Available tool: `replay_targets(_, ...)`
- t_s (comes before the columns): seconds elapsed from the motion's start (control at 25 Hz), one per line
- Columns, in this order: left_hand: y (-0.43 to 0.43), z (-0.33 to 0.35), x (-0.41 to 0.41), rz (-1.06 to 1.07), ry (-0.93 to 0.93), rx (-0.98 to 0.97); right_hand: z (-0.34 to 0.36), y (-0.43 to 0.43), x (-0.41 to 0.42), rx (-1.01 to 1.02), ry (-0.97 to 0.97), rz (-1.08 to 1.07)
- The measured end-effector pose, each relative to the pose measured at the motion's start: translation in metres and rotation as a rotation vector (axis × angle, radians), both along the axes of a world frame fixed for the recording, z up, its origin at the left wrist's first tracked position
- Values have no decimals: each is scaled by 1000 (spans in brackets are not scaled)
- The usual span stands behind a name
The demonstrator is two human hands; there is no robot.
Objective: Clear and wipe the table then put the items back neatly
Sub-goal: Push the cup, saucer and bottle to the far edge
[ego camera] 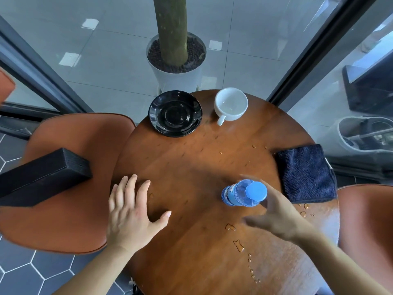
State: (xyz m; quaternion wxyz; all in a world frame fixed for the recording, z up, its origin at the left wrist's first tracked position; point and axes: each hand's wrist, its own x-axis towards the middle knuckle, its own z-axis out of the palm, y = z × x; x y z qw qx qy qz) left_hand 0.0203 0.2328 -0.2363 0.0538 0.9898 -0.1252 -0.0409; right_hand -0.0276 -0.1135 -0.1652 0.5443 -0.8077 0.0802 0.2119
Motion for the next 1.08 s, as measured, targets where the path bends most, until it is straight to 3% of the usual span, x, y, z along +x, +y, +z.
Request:
replay_targets(0.28,1,0,0,1,-18,-12,-8,31,1,-99,-225,-215)
replay_targets(0.84,0,0,0,13,-12,-30,6,33,24,-172,-288,-300)
replay_targets(1.08,-1,-2,0,12,-19,-53,9,1,69,-206,-318,-465)
